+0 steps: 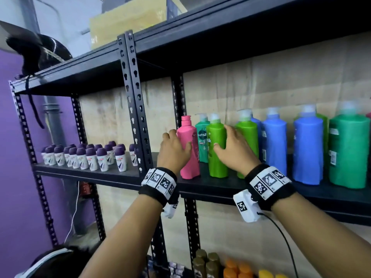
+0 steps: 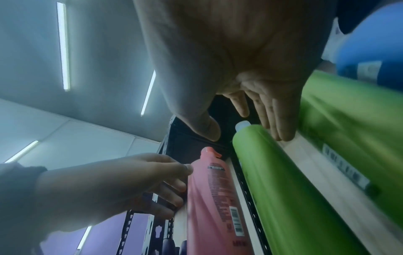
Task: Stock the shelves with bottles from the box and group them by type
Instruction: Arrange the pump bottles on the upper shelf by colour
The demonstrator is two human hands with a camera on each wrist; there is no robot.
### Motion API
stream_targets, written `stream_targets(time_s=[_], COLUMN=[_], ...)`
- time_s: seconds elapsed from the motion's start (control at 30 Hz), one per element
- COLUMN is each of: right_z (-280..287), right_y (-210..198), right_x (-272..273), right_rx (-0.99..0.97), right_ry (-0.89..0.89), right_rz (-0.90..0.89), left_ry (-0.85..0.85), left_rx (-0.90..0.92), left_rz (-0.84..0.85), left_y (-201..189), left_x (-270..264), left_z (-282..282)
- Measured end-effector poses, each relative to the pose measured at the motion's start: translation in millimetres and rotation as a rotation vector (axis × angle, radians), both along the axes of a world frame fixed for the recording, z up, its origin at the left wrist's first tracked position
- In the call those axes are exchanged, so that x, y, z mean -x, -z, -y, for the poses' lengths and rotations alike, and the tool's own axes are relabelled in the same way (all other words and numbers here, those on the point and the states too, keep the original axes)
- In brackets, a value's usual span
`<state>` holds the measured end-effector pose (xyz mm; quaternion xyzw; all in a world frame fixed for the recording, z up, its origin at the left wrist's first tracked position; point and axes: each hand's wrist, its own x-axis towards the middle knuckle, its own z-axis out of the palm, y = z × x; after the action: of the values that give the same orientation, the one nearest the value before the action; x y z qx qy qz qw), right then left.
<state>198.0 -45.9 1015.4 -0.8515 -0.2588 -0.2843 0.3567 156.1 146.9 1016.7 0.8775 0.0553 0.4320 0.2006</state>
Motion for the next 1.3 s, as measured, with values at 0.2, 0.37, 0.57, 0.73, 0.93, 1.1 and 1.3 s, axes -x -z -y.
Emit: stream_targets(time_s=[0.2,0.37,0.57,0.73,0.93,1.1,1.3], right_z=[-24,-29,-29,-17,14,52,103], right_y=[-1,0,8,19,26,26,35], right_x=[-35,-51,-45,-28,-3,9,12], right_rx=[-0.062,-0.189,-0.255,-0.364,-0.51,-0.64,-0.65], right_ry=[-0.019,-0.063,-0.074,-0.103,-0.117,-0.061,0.008], right_rz=[-0.161,-0.173,-0.122,-0.071,0.078,0.173,0.2], left_ry=[0.109,0.201,0.273,0.325,0.374,0.43,0.493], left_rx=[0.135,0.302,0.471,0.541,0.653,0.609,0.611], left_rz=[-0.058,-0.047,0.159,0.283,0.341,0.304,0.305], left_y=[6,22,41,53,52,50,53], left_x=[-30,-50,-56,-43,-26,-19,-13], left_z=[-6,-7,2,8,37,79,125])
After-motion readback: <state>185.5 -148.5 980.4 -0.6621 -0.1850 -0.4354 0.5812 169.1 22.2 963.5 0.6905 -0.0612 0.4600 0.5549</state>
